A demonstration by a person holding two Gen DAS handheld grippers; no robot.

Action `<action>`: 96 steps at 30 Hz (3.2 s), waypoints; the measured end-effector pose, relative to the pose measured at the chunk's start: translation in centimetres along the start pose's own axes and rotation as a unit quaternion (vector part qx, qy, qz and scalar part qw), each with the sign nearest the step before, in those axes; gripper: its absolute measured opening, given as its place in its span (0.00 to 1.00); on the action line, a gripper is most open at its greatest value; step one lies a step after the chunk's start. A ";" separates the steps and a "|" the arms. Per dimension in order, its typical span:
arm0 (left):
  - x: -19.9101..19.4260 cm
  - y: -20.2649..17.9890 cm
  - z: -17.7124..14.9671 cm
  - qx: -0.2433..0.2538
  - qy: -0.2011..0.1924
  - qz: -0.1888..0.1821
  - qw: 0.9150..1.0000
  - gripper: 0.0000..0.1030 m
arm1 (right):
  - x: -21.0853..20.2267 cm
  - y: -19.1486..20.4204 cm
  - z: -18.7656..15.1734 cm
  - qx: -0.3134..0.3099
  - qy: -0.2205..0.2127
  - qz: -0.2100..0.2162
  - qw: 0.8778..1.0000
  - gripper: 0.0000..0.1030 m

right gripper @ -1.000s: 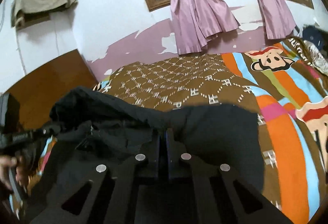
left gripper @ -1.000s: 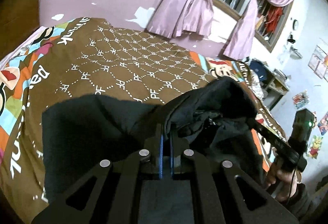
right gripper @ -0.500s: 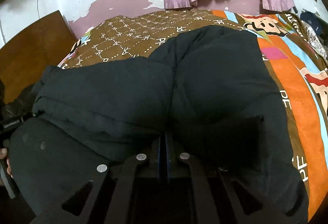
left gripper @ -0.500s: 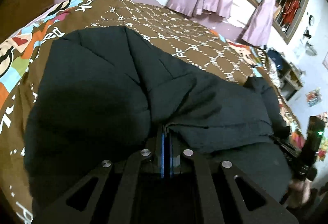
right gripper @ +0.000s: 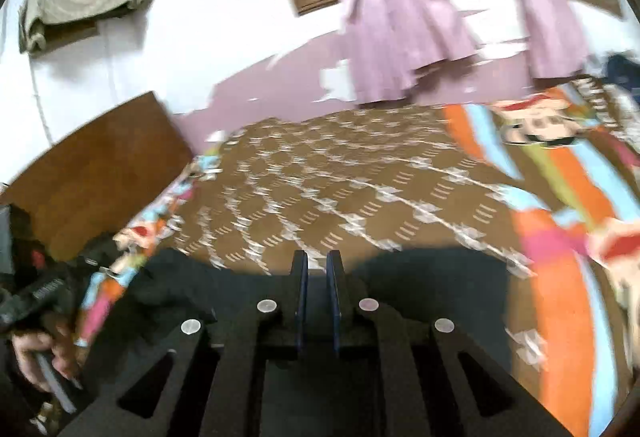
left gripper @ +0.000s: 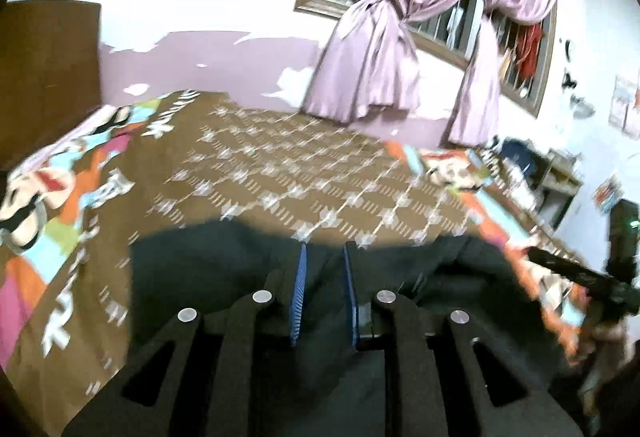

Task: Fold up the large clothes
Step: 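Lift the hem with both grippers and fold it toward the collar, then lay the hem onto the collar and open both grippers, then lower both open grippers onto the folded black jacket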

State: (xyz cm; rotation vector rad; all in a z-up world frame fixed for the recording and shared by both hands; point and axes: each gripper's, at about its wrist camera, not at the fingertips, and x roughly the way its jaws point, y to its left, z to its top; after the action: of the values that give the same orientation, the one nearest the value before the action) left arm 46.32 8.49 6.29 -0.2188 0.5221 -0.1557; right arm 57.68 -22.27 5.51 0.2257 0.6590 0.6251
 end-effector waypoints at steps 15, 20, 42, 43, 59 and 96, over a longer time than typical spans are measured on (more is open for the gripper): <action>12.0 -2.6 -3.7 0.081 0.279 -0.139 0.947 0.02 | 10.6 0.0 -7.8 -0.028 0.273 0.073 0.959 0.02; 13.6 -2.7 -6.9 0.094 0.315 -0.106 0.939 0.01 | 13.3 -0.3 -9.0 -0.025 0.274 0.030 0.961 0.00; 14.4 4.8 -3.7 -0.100 0.176 0.085 0.976 0.03 | 12.0 -5.3 -5.6 0.046 0.146 -0.134 0.979 0.00; 14.7 5.0 -3.9 -0.101 0.180 0.088 0.975 0.03 | 11.6 -5.3 -5.7 0.044 0.144 -0.136 0.979 0.01; 11.1 -2.8 -6.5 0.079 0.232 -0.049 0.968 0.03 | 8.2 -0.4 -9.2 -0.005 0.165 -0.040 0.986 0.01; -6.4 -7.0 -4.8 0.039 0.039 0.034 0.998 0.98 | -12.6 8.3 -10.9 -0.027 -0.033 -0.039 0.998 1.00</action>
State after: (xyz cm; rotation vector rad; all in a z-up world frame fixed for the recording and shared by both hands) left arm 37.78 2.19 7.05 -0.1184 0.5985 -0.1194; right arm 39.14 -23.31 6.61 0.1698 0.5842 0.5574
